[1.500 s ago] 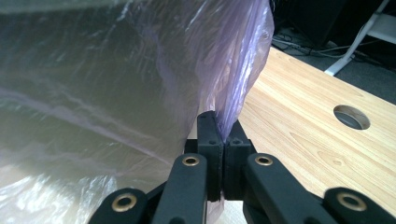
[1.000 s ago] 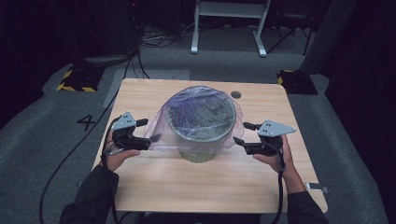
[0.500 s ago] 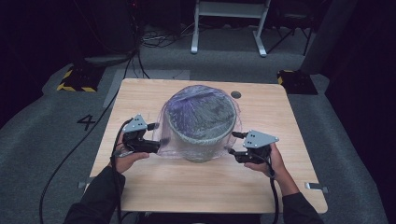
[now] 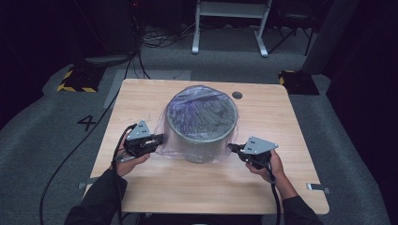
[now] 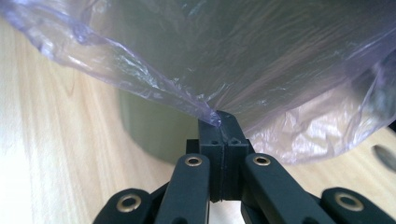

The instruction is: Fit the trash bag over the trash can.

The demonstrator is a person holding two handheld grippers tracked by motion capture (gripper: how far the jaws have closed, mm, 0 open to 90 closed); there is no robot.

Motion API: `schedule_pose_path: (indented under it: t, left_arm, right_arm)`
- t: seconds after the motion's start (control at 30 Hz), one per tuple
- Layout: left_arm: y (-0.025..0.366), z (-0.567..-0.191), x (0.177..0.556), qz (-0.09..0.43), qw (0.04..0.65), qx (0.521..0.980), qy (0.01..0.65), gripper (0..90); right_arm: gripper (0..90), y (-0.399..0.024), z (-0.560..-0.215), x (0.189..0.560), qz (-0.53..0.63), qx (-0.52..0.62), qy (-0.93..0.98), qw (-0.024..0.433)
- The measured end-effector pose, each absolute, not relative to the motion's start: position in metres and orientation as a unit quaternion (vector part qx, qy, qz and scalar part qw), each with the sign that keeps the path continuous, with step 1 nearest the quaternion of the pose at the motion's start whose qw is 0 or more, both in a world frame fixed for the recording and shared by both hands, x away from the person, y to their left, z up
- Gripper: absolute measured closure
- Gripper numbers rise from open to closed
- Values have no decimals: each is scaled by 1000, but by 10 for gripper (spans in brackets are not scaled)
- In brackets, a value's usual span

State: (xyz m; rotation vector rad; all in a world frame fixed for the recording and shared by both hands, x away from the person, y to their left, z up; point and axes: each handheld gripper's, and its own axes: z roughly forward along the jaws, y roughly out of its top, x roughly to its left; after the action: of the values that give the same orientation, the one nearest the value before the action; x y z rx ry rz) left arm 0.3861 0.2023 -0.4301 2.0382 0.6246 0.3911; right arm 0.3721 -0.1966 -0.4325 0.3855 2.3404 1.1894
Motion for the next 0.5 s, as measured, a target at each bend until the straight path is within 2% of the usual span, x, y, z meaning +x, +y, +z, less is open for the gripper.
schedule_pose_path:
  t: [0.2,0.33,0.37,0.5]
  left_arm:
    - [201,-440,389,156,449,840,262,816]
    - [201,-447,392,155,442,840,275,771]
    - [202,-449,393,160,436,838,285,729]
    - [207,-446,393,163,446,827,301,391]
  right_arm:
    - [900,-199,-448,382,412,162,874,201]
    - [900,-201,-456,392,398,182,881,180]
    - [900,-202,-458,395,397,192,880,177]
    - [886,-208,-463,404,398,222,873,173]
